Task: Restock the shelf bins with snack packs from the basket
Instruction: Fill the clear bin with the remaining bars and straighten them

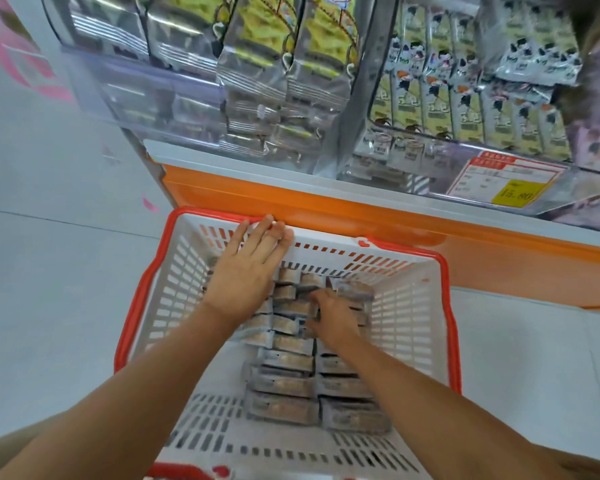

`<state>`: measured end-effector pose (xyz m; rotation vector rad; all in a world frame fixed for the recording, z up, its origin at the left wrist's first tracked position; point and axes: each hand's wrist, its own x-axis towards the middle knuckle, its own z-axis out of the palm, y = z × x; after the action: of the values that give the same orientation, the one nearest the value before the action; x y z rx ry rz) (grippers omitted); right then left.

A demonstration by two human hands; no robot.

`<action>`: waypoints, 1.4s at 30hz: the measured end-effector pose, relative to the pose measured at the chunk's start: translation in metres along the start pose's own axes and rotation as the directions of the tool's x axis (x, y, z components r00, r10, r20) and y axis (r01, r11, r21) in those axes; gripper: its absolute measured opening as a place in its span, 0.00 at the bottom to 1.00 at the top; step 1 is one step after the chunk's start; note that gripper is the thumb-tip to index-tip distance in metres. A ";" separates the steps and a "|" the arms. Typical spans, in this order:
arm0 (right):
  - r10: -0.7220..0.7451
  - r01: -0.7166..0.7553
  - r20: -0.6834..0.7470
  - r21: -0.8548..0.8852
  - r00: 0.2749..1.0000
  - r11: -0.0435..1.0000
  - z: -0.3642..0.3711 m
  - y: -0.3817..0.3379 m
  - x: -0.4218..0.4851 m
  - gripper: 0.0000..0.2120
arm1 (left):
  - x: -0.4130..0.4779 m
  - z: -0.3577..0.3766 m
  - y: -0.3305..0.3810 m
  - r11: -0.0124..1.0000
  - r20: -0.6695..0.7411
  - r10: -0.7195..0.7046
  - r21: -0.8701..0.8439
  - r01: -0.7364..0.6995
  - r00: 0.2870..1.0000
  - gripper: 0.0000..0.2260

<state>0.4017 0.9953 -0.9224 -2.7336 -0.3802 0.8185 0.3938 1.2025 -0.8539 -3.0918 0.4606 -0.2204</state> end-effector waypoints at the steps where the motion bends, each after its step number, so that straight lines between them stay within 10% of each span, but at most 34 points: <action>1: 0.016 -0.016 0.019 -0.036 1.000 0.999 0.002 -0.002 0.003 0.19 | 0.000 0.000 0.000 1.000 -0.002 -0.001 -0.002 0.001 1.000 0.32; 8: 0.034 -0.033 0.020 -0.072 0.999 0.997 0.002 -0.008 0.002 0.16 | 0.001 -0.006 0.004 1.000 0.043 -0.030 -0.009 0.030 0.999 0.34; 16: -0.015 0.079 -0.171 0.373 0.985 0.925 -0.052 0.017 -0.030 0.12 | 0.003 -0.024 0.012 0.992 0.108 -0.100 -0.062 0.107 0.989 0.34; 21: 0.032 0.174 -0.274 0.691 0.961 0.702 -0.095 0.020 -0.062 0.11 | 0.008 -0.051 0.025 0.945 0.222 -0.097 -0.284 0.159 0.970 0.25; 32: -0.016 0.459 -0.509 0.762 0.861 0.456 -0.176 -0.010 -0.128 0.19 | 0.023 -0.128 0.081 0.326 0.304 -0.004 -0.900 0.289 0.953 0.02; 42: -0.166 0.552 -0.583 0.581 0.795 0.598 -0.182 -0.021 -0.170 0.18 | 0.015 -0.177 0.090 0.144 0.244 -0.055 -0.958 0.250 0.968 0.09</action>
<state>0.3637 0.9294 -0.6846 -1.8705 -0.3871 0.0899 0.3577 1.1146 -0.6790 -4.4443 0.3251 0.6739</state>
